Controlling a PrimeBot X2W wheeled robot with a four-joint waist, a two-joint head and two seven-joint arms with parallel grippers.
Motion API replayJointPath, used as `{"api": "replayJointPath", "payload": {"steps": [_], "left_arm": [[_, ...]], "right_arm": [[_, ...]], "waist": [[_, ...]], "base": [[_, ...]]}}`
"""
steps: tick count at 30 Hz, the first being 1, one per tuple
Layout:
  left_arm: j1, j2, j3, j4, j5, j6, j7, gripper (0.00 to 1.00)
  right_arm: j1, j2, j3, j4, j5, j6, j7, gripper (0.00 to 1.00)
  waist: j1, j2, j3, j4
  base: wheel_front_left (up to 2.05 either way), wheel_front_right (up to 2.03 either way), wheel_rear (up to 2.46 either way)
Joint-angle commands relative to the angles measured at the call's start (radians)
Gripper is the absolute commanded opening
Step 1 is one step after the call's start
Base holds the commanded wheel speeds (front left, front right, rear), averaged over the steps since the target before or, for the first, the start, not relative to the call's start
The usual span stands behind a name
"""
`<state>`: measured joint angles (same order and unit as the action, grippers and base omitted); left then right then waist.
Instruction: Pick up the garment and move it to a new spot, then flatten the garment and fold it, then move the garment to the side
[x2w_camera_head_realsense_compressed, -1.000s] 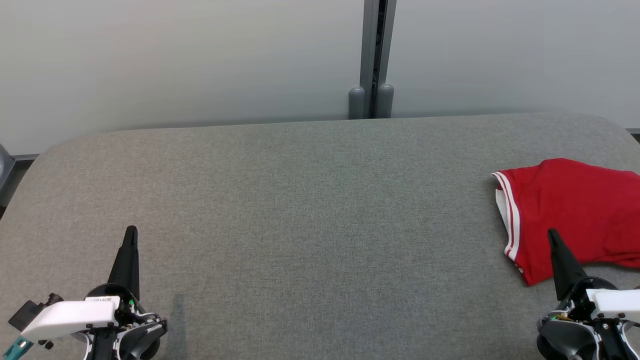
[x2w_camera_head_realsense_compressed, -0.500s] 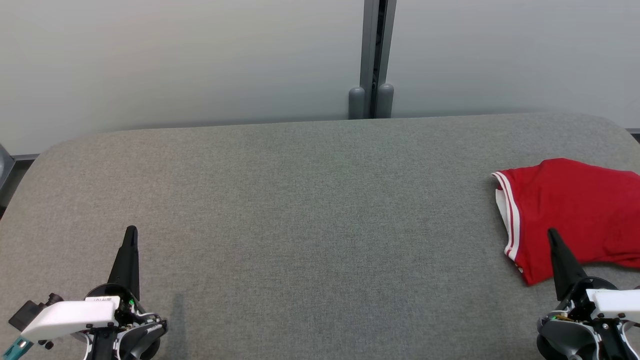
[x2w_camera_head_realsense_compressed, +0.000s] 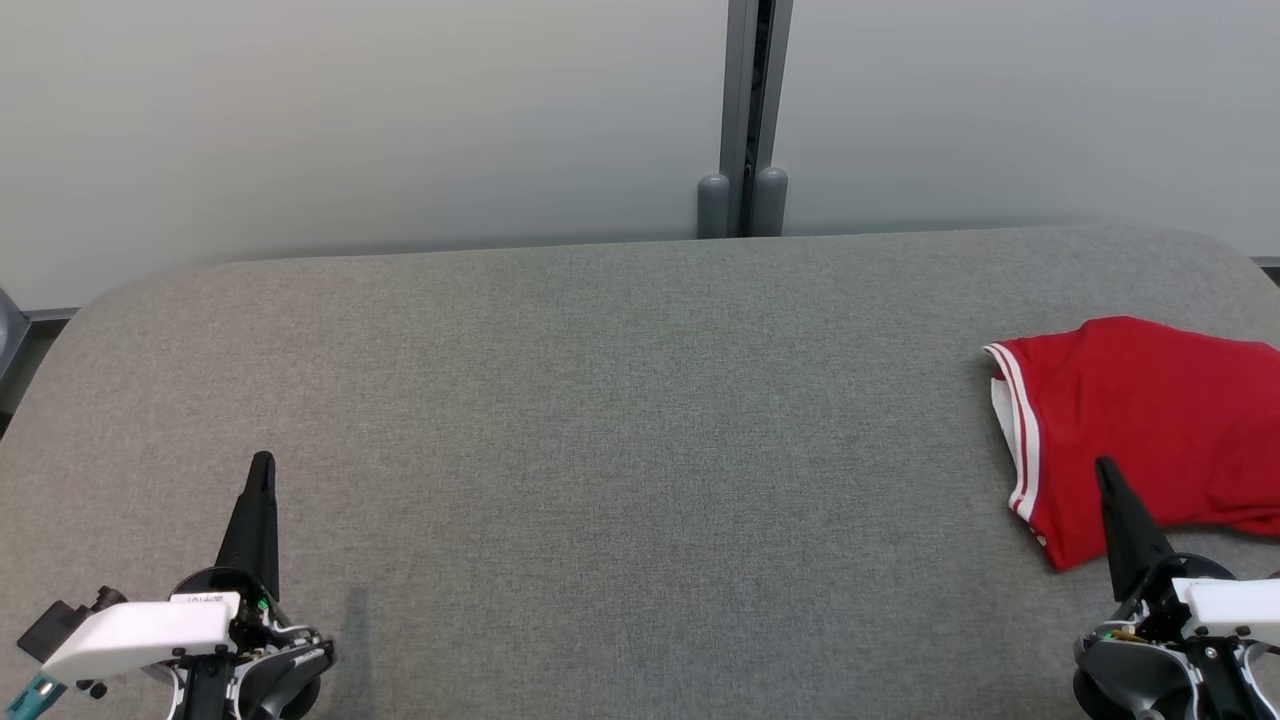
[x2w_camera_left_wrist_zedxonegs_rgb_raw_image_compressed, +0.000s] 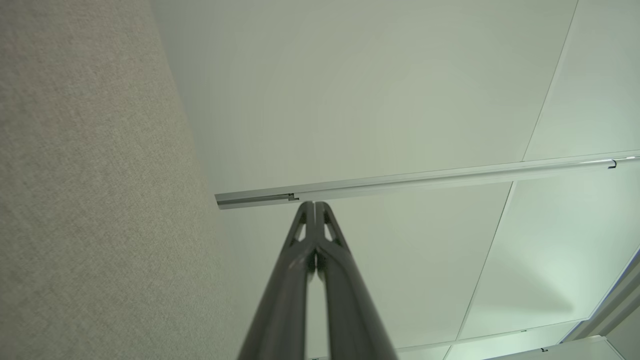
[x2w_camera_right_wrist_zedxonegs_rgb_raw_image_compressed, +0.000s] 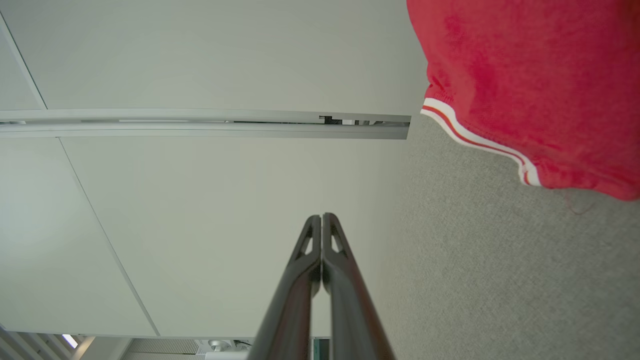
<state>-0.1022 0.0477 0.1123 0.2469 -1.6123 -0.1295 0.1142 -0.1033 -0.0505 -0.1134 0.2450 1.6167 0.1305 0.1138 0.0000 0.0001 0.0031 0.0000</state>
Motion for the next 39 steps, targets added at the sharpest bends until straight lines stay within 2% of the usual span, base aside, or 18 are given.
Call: {"api": "replayJointPath", "payload": {"steps": [1, 39], "left_arm": [[-0.014, 0.005, 0.004, -0.003, -0.001, -0.003, 0.003, 0.0], [-0.014, 0.005, 0.004, -0.003, -0.001, -0.003, 0.003, 0.0]], "right_arm": [[-0.008, -0.003, -0.002, -0.002, -0.005, 0.0, 0.001, 0.0], [-0.009, -0.002, -0.003, -0.002, -0.005, 0.0, 0.003, 0.0]], "waist": [[0.0, -0.0001, 0.0, 0.0], [0.0, -0.0001, 0.0, 0.0]], "base": [[0.0, 0.0, 0.0], [0.0, 0.0, 0.0]]}}
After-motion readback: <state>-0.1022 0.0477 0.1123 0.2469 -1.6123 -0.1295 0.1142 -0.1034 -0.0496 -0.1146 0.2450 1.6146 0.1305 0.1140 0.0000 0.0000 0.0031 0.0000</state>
